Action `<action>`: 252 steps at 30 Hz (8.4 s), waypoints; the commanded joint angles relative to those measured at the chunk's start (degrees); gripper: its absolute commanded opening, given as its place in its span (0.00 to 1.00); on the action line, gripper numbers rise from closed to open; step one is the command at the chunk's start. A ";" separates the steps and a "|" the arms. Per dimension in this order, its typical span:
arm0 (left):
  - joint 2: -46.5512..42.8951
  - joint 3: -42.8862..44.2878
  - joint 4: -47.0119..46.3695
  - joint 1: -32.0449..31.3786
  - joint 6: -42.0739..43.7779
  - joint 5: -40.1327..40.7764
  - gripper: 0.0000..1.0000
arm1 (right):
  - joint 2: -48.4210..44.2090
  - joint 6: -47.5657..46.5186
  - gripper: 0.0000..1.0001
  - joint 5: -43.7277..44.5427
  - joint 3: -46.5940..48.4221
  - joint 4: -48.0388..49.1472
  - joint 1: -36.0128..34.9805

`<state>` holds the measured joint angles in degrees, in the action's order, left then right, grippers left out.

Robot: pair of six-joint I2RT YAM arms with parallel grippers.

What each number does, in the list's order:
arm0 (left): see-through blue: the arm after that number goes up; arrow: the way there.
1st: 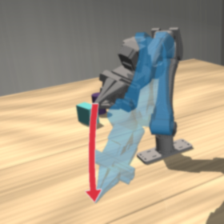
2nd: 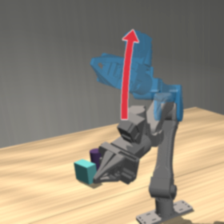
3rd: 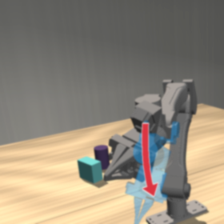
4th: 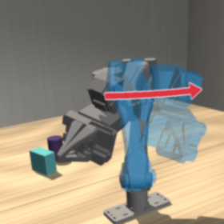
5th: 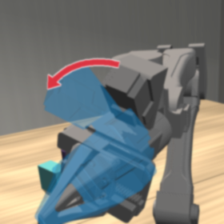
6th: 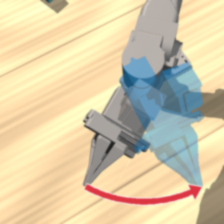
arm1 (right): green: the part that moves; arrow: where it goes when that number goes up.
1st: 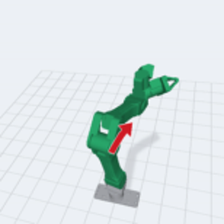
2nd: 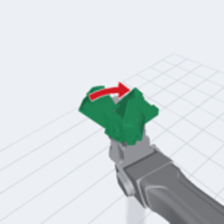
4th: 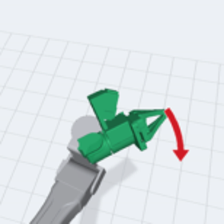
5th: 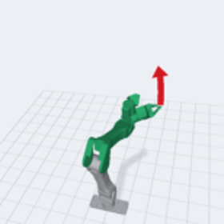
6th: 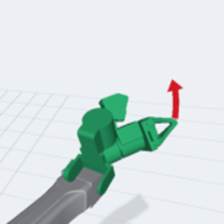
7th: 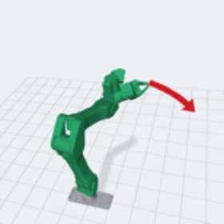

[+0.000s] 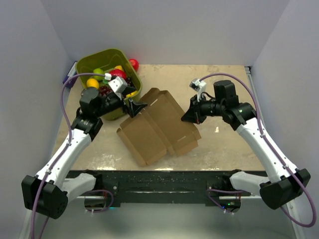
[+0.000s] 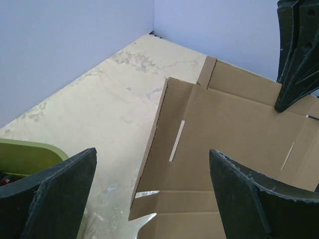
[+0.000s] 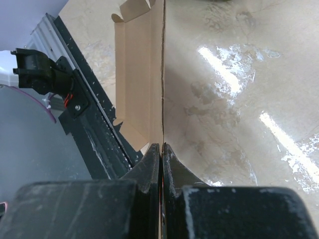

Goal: Fold the paper box

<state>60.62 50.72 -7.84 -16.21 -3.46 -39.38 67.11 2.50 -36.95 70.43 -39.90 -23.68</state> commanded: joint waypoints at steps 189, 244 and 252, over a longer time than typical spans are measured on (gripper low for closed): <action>4.95 -5.10 -3.77 -14.55 0.92 14.50 0.00 | -2.16 38.11 0.36 59.79 -14.01 34.72 -23.60; 9.95 -3.17 -0.16 -16.23 -5.23 23.91 0.00 | -6.55 32.11 0.66 54.19 -24.99 35.68 -24.04; 10.66 -3.70 -2.71 -16.22 -7.79 17.32 0.00 | -1.55 32.74 0.66 52.33 -24.74 40.85 -32.83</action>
<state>70.57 45.98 -10.02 -32.05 -8.86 -18.76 62.98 33.93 17.80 44.73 -3.36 -54.76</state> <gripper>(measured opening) 0.028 0.661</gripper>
